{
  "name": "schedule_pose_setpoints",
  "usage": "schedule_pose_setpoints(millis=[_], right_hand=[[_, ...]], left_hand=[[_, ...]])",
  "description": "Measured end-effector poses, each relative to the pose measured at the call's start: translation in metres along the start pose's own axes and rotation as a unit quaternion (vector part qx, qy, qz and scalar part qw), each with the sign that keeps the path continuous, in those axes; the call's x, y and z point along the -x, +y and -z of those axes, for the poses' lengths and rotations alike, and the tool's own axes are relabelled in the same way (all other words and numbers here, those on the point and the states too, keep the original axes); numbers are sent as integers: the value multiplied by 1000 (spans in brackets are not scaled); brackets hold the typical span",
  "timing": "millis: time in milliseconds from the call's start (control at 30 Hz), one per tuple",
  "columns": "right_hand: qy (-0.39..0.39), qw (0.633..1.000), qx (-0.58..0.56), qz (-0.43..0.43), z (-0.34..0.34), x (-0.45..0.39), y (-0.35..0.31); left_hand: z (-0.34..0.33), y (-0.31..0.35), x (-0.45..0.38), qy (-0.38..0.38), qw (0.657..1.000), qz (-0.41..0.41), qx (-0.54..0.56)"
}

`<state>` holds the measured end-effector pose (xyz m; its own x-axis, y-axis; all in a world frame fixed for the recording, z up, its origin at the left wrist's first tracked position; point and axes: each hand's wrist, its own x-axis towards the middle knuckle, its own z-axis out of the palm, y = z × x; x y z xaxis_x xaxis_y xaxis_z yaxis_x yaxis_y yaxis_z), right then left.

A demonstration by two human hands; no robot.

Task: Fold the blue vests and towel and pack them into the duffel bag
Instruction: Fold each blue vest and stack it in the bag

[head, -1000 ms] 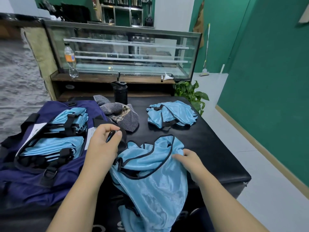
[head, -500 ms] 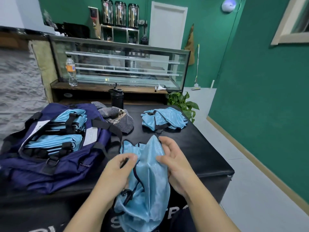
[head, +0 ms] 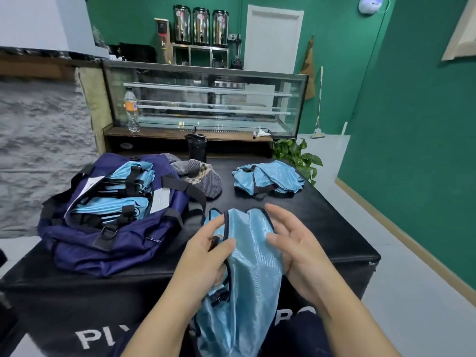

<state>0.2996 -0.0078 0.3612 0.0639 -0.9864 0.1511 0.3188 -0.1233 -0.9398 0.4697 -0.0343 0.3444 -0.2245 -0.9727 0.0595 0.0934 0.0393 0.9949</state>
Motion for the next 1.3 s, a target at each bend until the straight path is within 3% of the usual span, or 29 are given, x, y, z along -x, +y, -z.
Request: schedule_pose_setpoints(millis=[200, 333, 567, 800, 900, 1000, 1167, 1300], right_hand=[[-5, 997, 72, 33, -7, 1, -5], [6, 992, 117, 38, -3, 2, -8], [39, 991, 118, 46, 6, 3, -7], [33, 987, 147, 55, 9, 6, -5], [38, 984, 167, 50, 11, 8, -6], [66, 977, 200, 38, 10, 10, -10], [63, 969, 238, 29, 8, 13, -17], [63, 943, 324, 44, 8, 12, -16]], left_hand=[[1, 9, 11, -77, 987, -88, -107], [3, 9, 15, -116, 979, -122, -116], [13, -2, 14, -99, 988, -108, -39], [3, 8, 11, 30, 994, -103, 22], [3, 8, 8, 91, 988, -119, -43], [4, 11, 9, 76, 975, -165, -128], [8, 20, 13, 28, 959, -154, -235], [10, 22, 12, 43, 933, -177, -312]])
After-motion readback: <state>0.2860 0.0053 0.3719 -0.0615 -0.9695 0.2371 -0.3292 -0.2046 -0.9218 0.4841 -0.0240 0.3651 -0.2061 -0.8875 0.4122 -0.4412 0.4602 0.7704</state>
